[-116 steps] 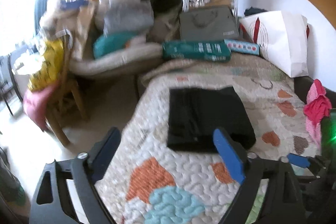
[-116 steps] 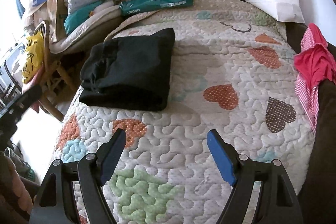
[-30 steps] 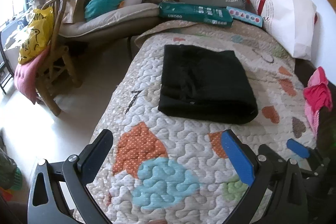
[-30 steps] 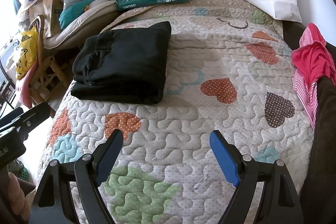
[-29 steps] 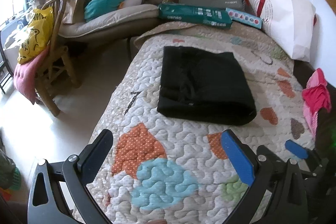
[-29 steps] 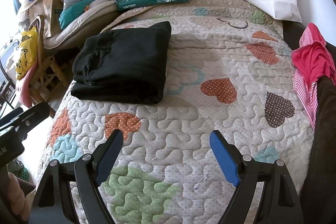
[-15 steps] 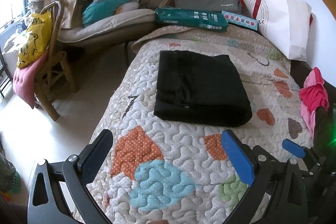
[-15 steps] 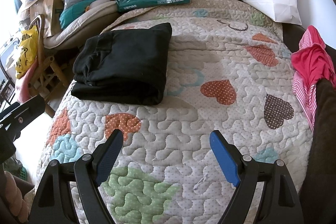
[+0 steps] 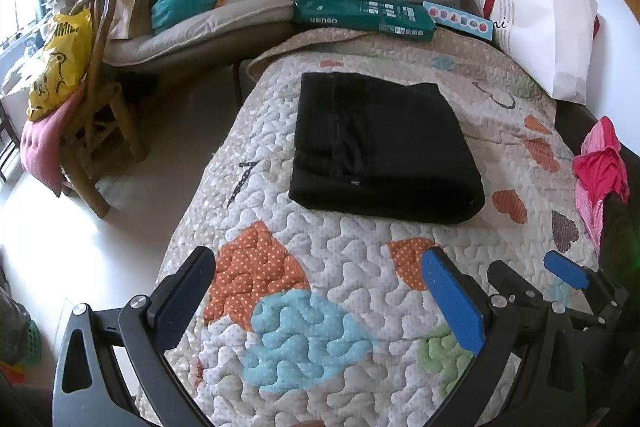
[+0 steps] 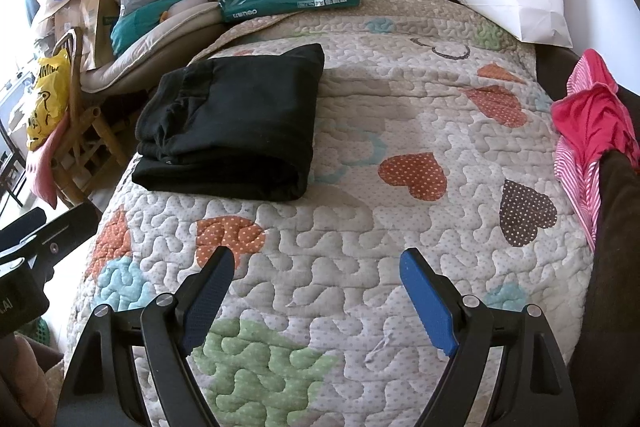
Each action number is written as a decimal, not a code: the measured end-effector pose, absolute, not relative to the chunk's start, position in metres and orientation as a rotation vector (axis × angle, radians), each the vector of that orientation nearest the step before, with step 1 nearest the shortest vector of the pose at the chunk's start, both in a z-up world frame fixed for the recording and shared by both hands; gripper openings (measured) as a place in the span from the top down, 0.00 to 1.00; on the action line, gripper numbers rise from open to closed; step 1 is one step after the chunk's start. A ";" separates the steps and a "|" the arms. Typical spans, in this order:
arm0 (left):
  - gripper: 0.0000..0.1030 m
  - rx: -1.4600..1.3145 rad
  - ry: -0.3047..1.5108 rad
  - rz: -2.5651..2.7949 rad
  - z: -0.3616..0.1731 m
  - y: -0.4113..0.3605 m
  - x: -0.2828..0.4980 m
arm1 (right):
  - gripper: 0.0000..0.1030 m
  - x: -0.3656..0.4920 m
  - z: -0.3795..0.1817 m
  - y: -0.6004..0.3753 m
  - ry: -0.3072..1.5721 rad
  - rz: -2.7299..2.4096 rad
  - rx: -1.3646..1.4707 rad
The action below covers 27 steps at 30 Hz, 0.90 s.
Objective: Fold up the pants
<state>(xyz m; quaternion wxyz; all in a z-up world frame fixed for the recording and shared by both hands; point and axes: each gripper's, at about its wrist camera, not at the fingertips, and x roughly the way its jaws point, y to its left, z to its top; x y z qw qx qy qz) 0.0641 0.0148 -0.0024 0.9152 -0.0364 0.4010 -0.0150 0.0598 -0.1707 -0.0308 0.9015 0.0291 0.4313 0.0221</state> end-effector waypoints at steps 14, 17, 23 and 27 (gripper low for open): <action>0.00 -0.090 0.871 -0.035 -0.009 0.014 0.067 | 0.13 0.062 -0.034 -0.173 0.903 0.025 0.054; 0.00 -0.090 0.875 -0.034 -0.010 0.014 0.067 | 0.13 0.062 -0.034 -0.173 0.903 0.025 0.053; 0.00 -0.098 0.885 -0.033 -0.012 0.015 0.068 | 0.13 0.062 -0.034 -0.173 0.903 0.026 0.052; 0.00 -0.096 0.886 -0.033 -0.012 0.014 0.068 | 0.13 0.063 -0.034 -0.174 0.904 0.026 0.053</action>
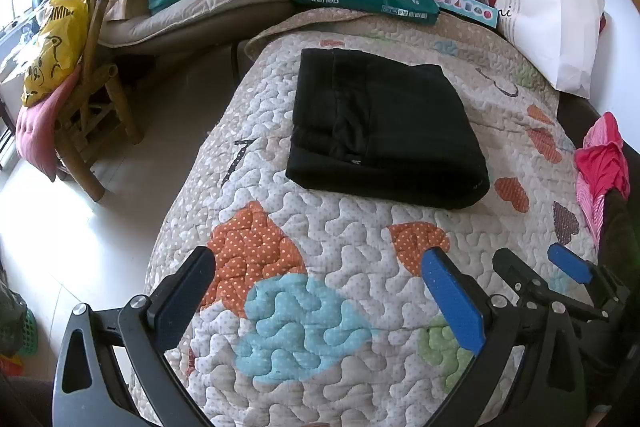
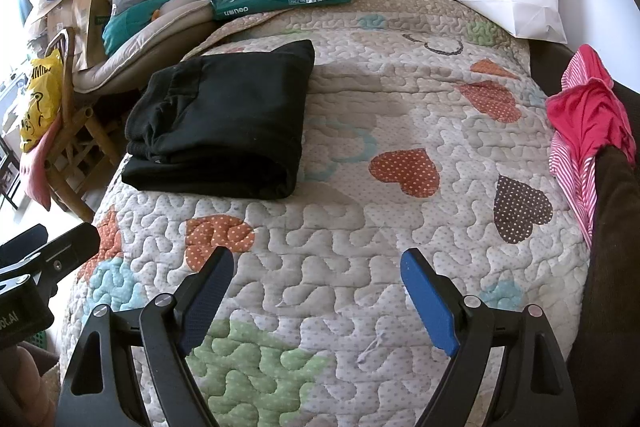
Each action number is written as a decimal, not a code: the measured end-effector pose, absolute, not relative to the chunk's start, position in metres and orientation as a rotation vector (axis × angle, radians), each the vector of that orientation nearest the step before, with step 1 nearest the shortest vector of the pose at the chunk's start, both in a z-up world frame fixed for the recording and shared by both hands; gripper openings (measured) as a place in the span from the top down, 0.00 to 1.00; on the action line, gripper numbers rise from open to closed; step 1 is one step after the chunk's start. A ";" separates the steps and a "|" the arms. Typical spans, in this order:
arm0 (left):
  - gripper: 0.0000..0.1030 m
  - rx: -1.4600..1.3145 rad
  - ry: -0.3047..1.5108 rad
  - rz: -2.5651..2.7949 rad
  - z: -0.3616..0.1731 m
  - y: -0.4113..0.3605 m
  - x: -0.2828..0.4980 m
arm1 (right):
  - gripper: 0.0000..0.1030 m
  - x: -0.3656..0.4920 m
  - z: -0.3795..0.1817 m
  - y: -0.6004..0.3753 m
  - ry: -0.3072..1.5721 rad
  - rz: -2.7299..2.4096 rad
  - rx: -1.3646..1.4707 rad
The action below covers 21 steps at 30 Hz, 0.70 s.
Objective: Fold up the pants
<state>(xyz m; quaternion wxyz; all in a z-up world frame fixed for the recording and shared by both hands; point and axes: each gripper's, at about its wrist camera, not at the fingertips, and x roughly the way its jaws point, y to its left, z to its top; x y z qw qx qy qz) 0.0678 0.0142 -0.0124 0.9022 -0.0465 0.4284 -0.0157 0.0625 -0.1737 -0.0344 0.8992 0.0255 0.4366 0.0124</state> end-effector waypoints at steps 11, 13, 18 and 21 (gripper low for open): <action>0.00 -0.101 0.895 -0.032 -0.016 0.014 0.068 | 0.13 0.063 -0.035 -0.173 0.904 0.026 0.052; 0.00 -0.102 0.897 -0.033 -0.017 0.014 0.067 | 0.13 0.063 -0.035 -0.174 0.903 0.026 0.052; 0.00 -0.105 0.900 -0.035 -0.018 0.014 0.068 | 0.13 0.063 -0.035 -0.174 0.904 0.027 0.051; 0.00 -0.106 0.904 -0.034 -0.018 0.014 0.069 | 0.12 0.063 -0.035 -0.174 0.903 0.028 0.050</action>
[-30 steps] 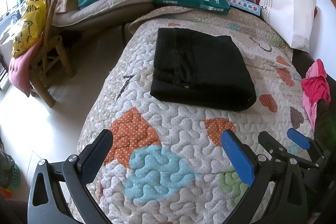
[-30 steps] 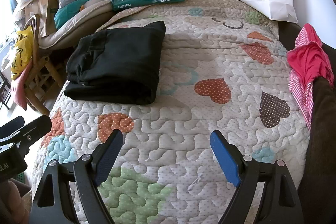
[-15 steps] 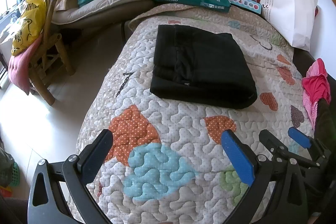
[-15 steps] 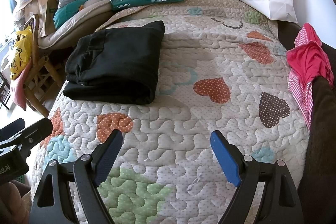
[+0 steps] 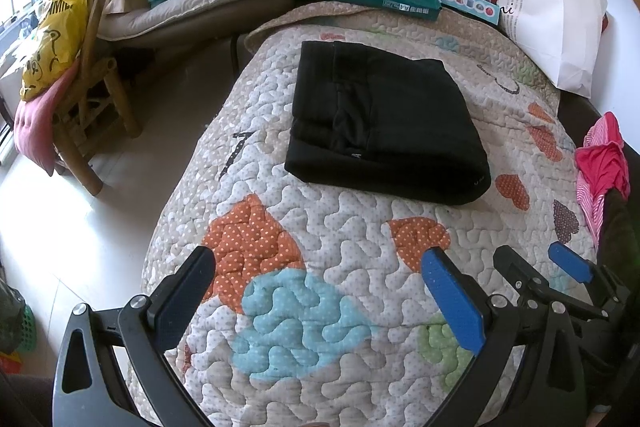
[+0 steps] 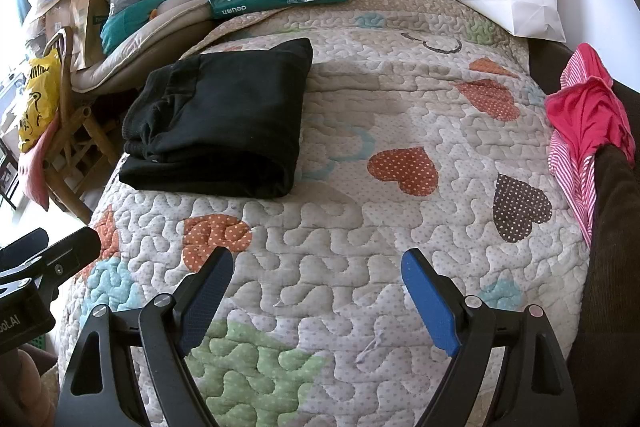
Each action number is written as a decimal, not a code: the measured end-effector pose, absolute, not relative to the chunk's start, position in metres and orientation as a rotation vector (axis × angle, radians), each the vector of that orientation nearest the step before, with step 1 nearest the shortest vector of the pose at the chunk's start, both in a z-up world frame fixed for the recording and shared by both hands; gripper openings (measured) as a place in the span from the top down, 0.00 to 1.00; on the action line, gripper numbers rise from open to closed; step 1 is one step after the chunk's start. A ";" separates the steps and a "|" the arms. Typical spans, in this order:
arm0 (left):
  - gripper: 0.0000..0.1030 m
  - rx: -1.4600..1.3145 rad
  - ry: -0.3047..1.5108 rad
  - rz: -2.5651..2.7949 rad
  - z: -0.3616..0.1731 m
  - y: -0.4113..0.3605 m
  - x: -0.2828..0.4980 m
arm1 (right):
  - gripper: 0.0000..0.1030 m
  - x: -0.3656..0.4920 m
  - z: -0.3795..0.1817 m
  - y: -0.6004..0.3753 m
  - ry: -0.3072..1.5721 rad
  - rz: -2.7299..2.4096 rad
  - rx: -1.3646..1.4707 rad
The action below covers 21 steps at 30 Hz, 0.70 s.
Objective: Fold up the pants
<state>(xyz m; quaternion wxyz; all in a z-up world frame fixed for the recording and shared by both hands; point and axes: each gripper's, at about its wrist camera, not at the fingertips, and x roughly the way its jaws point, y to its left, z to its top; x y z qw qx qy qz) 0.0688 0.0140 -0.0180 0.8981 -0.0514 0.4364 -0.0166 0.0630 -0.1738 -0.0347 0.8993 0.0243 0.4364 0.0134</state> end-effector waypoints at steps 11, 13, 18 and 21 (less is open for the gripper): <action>0.00 -0.142 0.944 -0.044 -0.023 0.016 0.071 | 0.12 0.063 -0.035 -0.173 0.904 0.027 0.050; 0.00 -0.151 0.953 -0.052 -0.023 0.017 0.072 | 0.12 0.063 -0.035 -0.173 0.905 0.027 0.050; 0.00 -0.102 0.923 -0.040 -0.023 0.012 0.069 | 0.12 0.063 -0.035 -0.175 0.903 0.028 0.050; 0.00 -0.061 0.904 -0.027 -0.022 0.010 0.065 | 0.12 0.061 -0.035 -0.178 0.891 0.026 0.041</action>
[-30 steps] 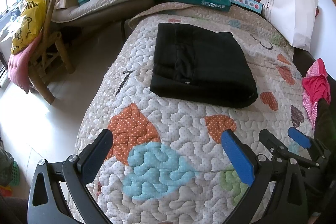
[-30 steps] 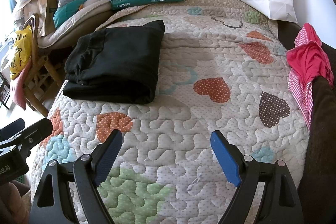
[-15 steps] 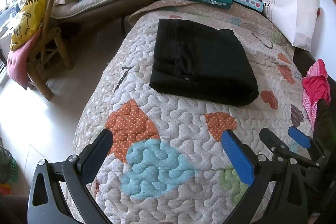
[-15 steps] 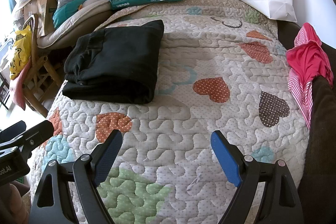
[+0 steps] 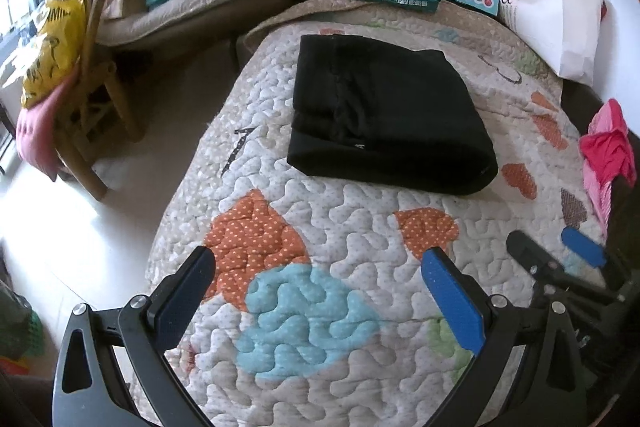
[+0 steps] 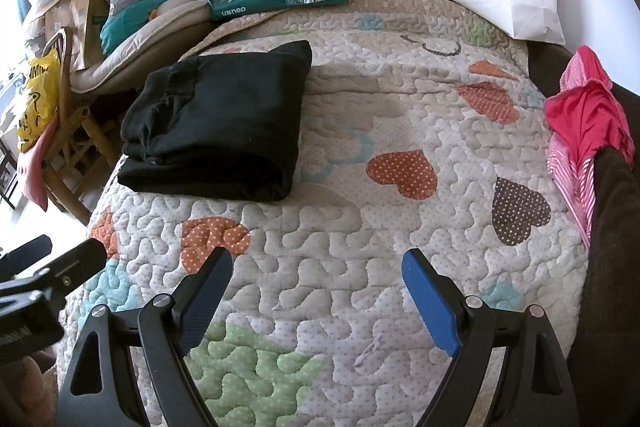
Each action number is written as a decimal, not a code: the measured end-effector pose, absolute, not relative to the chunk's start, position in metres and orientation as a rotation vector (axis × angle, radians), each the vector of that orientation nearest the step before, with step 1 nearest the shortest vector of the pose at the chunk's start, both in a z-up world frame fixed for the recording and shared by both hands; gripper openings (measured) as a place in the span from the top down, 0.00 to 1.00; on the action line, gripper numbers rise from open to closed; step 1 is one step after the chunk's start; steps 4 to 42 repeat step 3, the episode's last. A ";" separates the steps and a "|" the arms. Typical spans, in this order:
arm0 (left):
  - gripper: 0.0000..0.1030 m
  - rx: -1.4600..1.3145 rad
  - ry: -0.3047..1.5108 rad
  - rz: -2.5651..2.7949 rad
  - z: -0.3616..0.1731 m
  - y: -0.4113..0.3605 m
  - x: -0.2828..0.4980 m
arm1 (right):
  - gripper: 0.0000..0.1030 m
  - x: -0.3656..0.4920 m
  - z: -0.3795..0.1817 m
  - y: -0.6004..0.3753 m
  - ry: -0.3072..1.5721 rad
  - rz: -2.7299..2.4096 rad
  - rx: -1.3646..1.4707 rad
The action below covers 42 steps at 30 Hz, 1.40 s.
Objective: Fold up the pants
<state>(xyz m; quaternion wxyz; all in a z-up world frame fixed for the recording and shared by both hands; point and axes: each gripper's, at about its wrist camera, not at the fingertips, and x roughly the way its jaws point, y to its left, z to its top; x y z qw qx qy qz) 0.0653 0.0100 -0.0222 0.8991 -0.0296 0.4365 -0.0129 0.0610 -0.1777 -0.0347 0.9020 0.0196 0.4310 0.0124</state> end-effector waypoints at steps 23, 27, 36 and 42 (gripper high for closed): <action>0.00 -0.052 0.873 -0.024 -0.017 0.010 0.057 | 0.12 0.058 -0.033 -0.180 0.878 0.021 0.030; 0.00 -0.052 0.873 -0.024 -0.017 0.010 0.057 | 0.12 0.058 -0.033 -0.180 0.878 0.021 0.030; 0.00 -0.052 0.873 -0.024 -0.017 0.010 0.057 | 0.12 0.058 -0.033 -0.180 0.878 0.021 0.030; 0.00 -0.052 0.873 -0.024 -0.017 0.010 0.057 | 0.12 0.058 -0.033 -0.180 0.878 0.021 0.030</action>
